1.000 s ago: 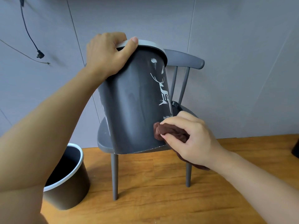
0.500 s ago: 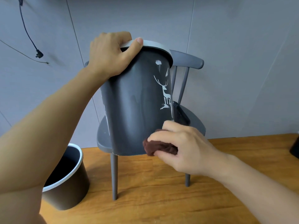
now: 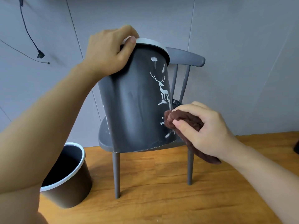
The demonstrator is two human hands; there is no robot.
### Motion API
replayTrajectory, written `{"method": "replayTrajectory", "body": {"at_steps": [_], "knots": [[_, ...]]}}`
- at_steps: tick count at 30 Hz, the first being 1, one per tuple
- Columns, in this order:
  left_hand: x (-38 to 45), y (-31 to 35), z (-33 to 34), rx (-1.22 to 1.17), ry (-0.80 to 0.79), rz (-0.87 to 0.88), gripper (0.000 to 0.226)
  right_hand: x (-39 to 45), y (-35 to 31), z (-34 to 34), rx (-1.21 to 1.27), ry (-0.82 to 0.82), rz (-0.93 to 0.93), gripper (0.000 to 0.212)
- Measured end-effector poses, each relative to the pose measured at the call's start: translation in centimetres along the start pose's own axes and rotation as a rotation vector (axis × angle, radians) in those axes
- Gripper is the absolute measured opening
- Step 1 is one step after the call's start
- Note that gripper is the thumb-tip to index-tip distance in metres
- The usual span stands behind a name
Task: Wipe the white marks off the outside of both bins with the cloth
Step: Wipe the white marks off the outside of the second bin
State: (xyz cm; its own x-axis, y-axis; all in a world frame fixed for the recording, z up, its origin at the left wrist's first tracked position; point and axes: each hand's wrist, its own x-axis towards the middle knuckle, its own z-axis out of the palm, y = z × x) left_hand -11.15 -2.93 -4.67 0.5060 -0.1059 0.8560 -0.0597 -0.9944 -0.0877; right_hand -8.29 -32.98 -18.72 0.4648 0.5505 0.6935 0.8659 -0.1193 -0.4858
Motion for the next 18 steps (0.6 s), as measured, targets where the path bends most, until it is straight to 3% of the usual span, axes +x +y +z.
{"method": "replayTrajectory", "body": {"at_steps": [7, 12, 18], "knots": [[-0.2, 0.7, 0.3, 0.039, 0.022, -0.015, 0.027, -0.9, -0.9, 3.0, -0.081, -0.172, -0.088, 0.025], [-0.2, 0.3, 0.4, 0.018, 0.037, -0.009, 0.026, -2.2, -0.9, 2.2, -0.104, -0.422, -0.136, 0.014], [-0.4, 0.0, 0.4, 0.013, 0.048, -0.032, 0.027, -0.8, -0.1, 0.9, 0.007, -0.119, -0.054, 0.016]]}}
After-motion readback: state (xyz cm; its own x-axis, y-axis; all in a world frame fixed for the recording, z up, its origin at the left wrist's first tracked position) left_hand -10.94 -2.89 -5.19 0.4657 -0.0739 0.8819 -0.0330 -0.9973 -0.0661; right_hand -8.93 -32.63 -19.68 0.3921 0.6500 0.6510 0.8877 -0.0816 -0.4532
